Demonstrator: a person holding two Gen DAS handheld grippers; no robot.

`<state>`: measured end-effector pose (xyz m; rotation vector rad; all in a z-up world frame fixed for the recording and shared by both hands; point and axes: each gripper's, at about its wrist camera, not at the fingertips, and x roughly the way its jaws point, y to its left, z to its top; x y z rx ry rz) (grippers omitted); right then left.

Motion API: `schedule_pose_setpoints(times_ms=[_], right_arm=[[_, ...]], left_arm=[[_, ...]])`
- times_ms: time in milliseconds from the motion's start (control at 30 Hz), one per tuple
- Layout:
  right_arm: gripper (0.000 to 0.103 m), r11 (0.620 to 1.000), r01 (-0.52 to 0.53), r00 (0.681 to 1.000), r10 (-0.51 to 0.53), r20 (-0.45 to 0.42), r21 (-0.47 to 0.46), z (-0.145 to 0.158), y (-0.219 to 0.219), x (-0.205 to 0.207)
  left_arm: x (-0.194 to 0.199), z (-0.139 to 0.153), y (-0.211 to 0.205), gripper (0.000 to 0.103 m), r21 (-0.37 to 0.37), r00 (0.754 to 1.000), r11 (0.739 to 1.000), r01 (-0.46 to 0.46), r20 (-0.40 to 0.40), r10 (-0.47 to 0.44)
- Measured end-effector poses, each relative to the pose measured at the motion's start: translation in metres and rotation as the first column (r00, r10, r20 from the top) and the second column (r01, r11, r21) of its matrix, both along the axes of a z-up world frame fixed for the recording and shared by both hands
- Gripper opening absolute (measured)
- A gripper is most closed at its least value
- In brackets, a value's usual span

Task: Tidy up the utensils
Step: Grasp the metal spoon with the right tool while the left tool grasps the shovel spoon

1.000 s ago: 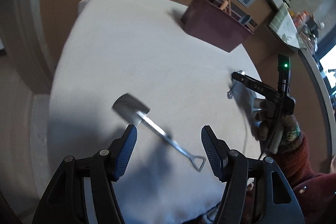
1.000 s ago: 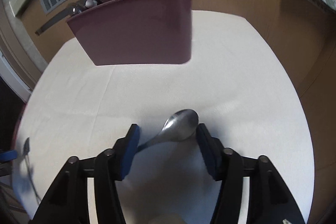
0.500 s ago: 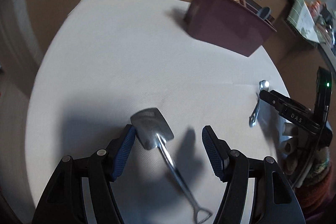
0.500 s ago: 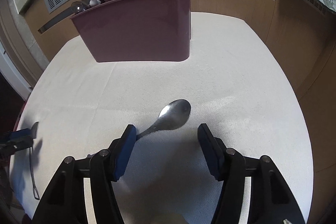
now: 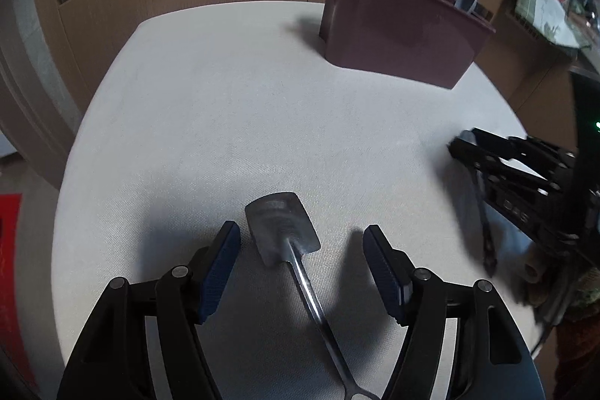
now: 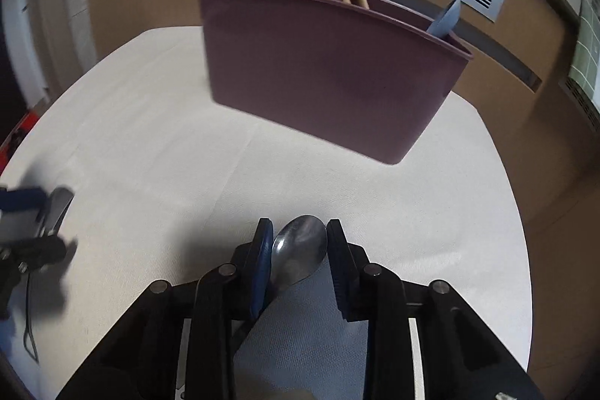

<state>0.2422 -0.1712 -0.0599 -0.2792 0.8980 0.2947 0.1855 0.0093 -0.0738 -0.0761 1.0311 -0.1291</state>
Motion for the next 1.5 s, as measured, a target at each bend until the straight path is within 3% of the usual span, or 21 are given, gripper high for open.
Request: schedule_pose_setpoints(times_ms=[133,333,433,633,867,1067,1267,1433,1500], right_arm=[[0.027,0.999,-0.033,0.999,0.033,-0.01,0.016,0.002,-0.021,-0.021],[0.027,1.0,-0.001,1.0,0.001,-0.006,0.017,0.003,-0.058,-0.043],[0.029,0.999,0.023,1.0,-0.022,-0.018,0.046,0.001,-0.077,-0.049],[0.031,0.998,0.041,0.999,-0.04,-0.017,0.041,0.0,-0.074,-0.054],[0.045,0.986,0.108,0.991,-0.097,-0.092,0.128,-0.002,-0.092,-0.056],[0.046,0.99,0.094,0.992,-0.084,-0.095,0.102,0.0,-0.087,-0.057],[0.039,0.97,0.181,0.982,-0.17,-0.081,0.164,0.009,-0.1,-0.073],[0.04,0.931,0.267,0.962,-0.241,-0.129,0.25,0.008,-0.102,-0.074],[0.04,0.929,0.292,0.953,-0.264,-0.146,0.226,0.005,-0.094,-0.064]], left_arm=[[0.002,-0.002,-0.008,0.071,0.046,1.0,0.999,-0.014,-0.013,0.014],[0.007,0.0,-0.007,0.071,0.002,0.996,0.996,-0.088,-0.009,0.088],[0.013,0.001,-0.018,0.071,-0.015,0.998,0.998,-0.057,-0.004,0.057],[0.018,0.002,-0.036,0.07,-0.022,1.0,1.0,0.019,0.003,-0.019],[-0.002,0.001,-0.022,0.067,0.0,0.999,0.999,0.037,-0.011,-0.037],[0.007,0.005,-0.014,0.052,-0.064,0.999,0.998,0.003,-0.033,-0.005],[0.008,-0.001,-0.042,0.052,0.11,0.999,0.993,0.036,0.028,-0.04],[0.0,0.001,-0.035,0.051,0.055,0.999,0.998,0.019,0.043,-0.022],[-0.005,0.003,-0.027,0.051,0.017,0.999,1.0,0.02,0.034,-0.02]])
